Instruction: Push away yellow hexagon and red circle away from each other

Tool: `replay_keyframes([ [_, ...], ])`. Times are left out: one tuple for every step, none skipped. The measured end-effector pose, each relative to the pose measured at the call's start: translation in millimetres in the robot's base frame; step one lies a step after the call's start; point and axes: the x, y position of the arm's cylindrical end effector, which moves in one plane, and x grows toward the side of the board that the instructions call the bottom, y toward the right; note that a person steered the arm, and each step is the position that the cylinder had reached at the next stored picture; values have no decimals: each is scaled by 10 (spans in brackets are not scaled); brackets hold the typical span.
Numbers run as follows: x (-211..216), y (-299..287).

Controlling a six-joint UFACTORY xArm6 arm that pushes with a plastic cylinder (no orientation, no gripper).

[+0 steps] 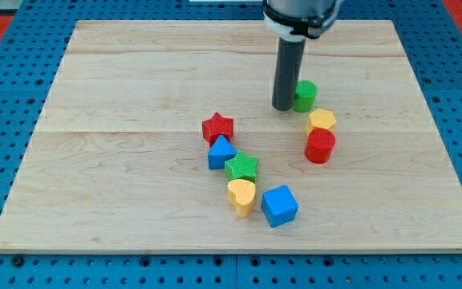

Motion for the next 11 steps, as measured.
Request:
replay_keyframes([
  [-75,597],
  [74,1035],
  [483,1251],
  [719,981],
  [670,304],
  [345,-378],
  [161,-65],
  [656,177],
  [1285,240],
  [1349,-150],
  [1349,-890],
])
